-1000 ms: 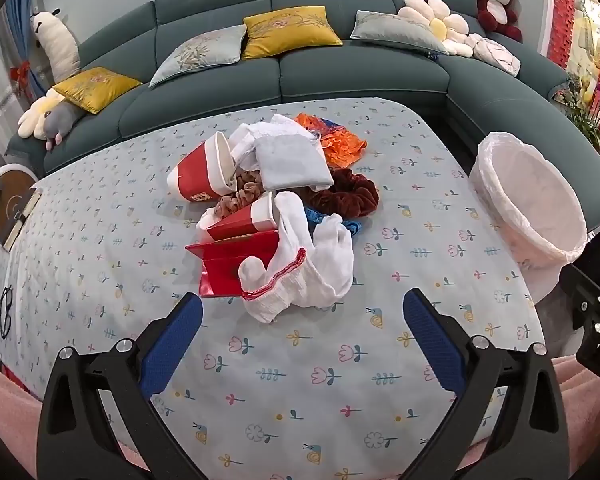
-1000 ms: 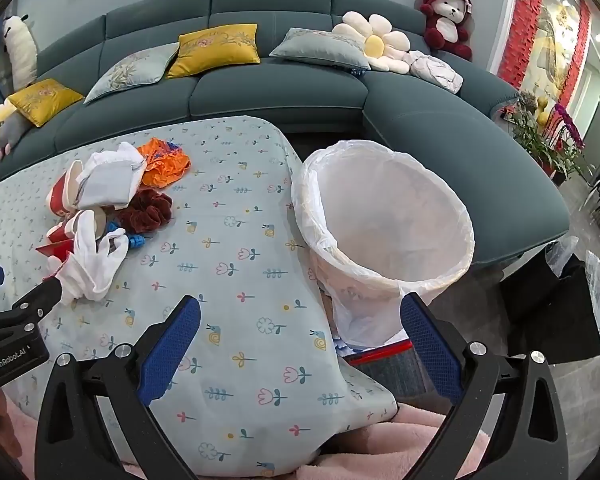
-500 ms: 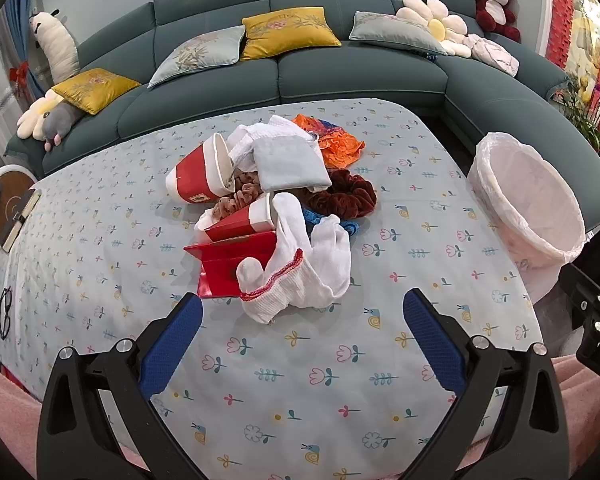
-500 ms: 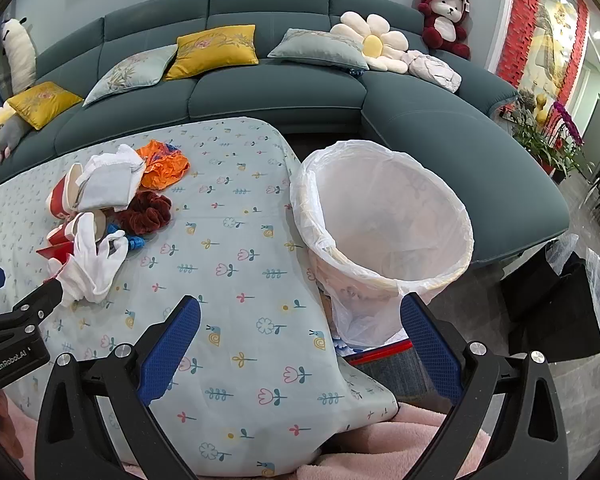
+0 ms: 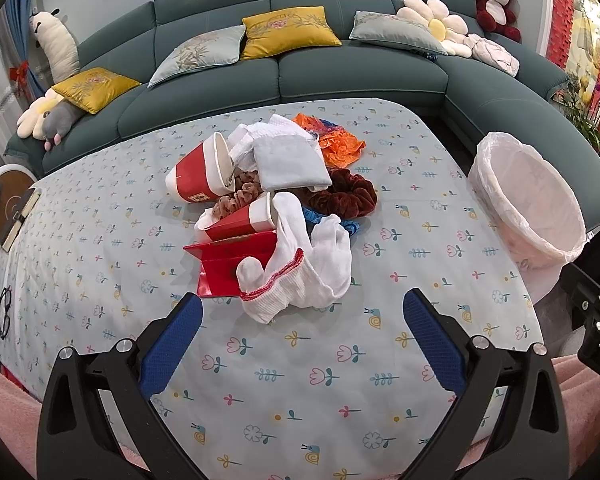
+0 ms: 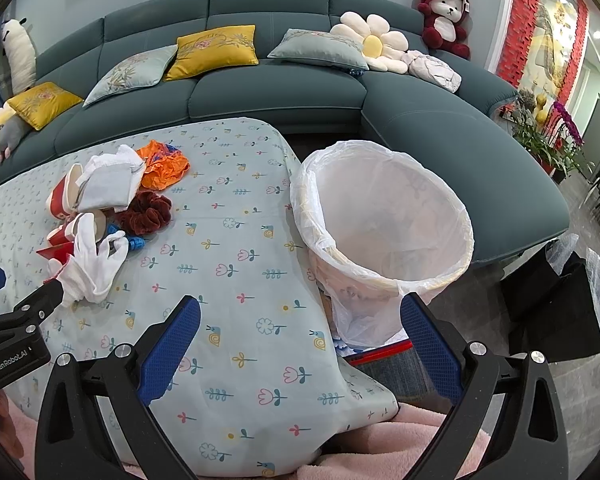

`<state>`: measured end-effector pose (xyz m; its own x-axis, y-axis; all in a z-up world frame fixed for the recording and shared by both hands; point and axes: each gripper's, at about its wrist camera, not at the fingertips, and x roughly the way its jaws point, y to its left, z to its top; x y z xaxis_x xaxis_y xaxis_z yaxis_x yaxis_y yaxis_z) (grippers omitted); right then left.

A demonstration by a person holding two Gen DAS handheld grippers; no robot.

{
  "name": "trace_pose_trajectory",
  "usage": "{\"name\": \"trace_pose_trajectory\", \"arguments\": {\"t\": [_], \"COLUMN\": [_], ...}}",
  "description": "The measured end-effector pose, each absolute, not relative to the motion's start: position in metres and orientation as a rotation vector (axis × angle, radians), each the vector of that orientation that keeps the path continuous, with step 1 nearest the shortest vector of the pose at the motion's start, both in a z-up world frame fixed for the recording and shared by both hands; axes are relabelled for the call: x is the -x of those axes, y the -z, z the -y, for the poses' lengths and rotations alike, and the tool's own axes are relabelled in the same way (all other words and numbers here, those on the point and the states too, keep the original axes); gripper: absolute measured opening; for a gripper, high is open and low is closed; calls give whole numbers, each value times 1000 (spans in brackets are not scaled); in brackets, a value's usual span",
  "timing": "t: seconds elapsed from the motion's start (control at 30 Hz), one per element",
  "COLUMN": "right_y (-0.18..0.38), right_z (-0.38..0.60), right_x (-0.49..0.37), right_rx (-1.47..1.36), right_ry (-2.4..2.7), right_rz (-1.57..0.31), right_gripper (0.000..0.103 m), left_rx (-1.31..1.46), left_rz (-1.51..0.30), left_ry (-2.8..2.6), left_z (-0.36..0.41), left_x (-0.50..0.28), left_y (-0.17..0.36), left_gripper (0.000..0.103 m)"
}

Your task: Collect trash

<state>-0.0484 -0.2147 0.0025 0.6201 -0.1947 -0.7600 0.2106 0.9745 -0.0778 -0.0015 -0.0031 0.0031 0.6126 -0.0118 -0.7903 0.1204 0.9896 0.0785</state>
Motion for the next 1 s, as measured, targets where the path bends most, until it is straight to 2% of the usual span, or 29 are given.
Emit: {"name": "trace_pose_trajectory", "arguments": {"t": [1.0], "right_y": [-6], "right_z": [216], "right_x": [47], "right_rx": [-25], "right_ry": [235], "right_rz": [-866], "right_gripper": [96], "left_rx": [-127], "left_rz": [-914], "left_ry": [79], "left_z": [3], "left_x": [0], "left_y": [-2], "left_gripper": [96]}}
